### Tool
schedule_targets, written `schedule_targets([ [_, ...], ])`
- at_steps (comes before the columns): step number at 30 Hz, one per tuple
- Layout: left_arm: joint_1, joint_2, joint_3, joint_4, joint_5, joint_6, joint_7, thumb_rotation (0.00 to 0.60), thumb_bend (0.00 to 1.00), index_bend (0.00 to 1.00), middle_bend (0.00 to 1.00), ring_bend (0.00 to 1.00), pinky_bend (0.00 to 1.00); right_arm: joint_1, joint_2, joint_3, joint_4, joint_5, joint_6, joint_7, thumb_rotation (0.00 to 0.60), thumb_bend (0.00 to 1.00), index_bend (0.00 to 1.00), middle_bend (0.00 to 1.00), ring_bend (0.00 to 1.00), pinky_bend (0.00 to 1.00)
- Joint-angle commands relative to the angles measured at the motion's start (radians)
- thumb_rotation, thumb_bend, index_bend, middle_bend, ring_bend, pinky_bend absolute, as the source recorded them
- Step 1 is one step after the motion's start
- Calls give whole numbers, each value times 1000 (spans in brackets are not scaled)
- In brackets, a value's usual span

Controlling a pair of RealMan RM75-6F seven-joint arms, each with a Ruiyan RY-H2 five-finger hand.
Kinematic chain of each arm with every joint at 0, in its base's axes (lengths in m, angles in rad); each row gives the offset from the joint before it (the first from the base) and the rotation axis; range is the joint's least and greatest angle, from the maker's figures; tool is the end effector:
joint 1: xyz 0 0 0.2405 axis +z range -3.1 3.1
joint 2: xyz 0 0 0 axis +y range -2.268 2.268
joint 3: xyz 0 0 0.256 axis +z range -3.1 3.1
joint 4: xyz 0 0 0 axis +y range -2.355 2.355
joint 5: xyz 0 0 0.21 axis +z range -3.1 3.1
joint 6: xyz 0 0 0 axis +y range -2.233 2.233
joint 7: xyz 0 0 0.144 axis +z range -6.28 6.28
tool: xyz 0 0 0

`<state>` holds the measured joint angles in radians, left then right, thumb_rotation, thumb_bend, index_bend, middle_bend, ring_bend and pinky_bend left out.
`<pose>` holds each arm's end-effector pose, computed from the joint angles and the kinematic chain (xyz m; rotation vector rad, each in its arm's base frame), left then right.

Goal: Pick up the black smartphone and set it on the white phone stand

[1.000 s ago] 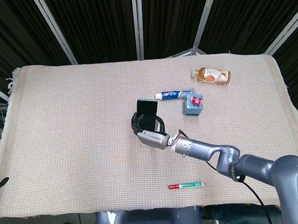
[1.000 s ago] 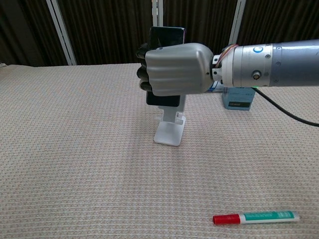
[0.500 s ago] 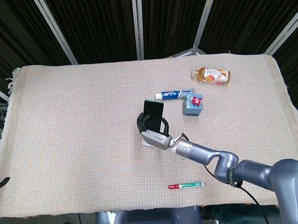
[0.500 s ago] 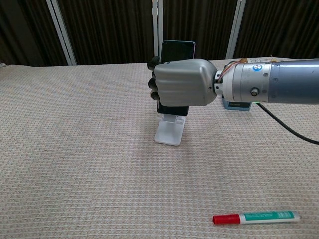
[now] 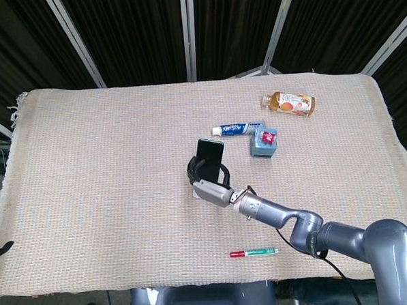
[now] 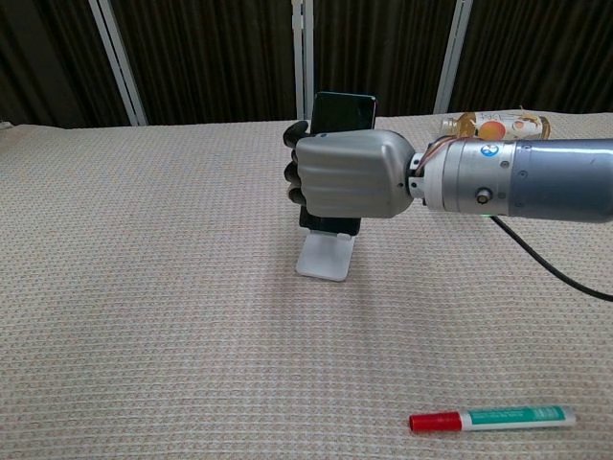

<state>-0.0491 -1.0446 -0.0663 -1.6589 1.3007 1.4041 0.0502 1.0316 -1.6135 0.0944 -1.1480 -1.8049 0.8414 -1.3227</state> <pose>-0.3422 0.1692 0.1816 -1.2482 -0.9963 -0.6946 -0.0654 -0.3648 -0.0527 1.8774 1.2466 0.3603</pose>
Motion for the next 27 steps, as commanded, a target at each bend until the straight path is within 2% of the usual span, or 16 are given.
schedule_targets([
  [1,0,0,0,0,-1,-1,-1,600,0,0,0,0,0,-1,-4,-1,4,0,3,1,600,184,394,416,454,336],
  [5,-1,0,0,1,-1,-2,0,600,0,0,0,0,0,-6,-9,0,11,8,4,-4,600,169,213,285,438,336],
  [10,-2,-2,0,1,-2,-3,4,600,0,0,0,0,0,-15,-9,-1,-2,12,18,1,600,161,117,241,434,336],
  [21,2,2,3,-6,7,6,-1,600,0,0,0,0,0,-45,26,14,-57,31,68,7,600,160,93,234,434,336],
  [27,3,7,6,-11,22,9,-16,600,0,0,0,0,0,-118,116,30,-167,62,167,33,600,160,95,240,434,336],
])
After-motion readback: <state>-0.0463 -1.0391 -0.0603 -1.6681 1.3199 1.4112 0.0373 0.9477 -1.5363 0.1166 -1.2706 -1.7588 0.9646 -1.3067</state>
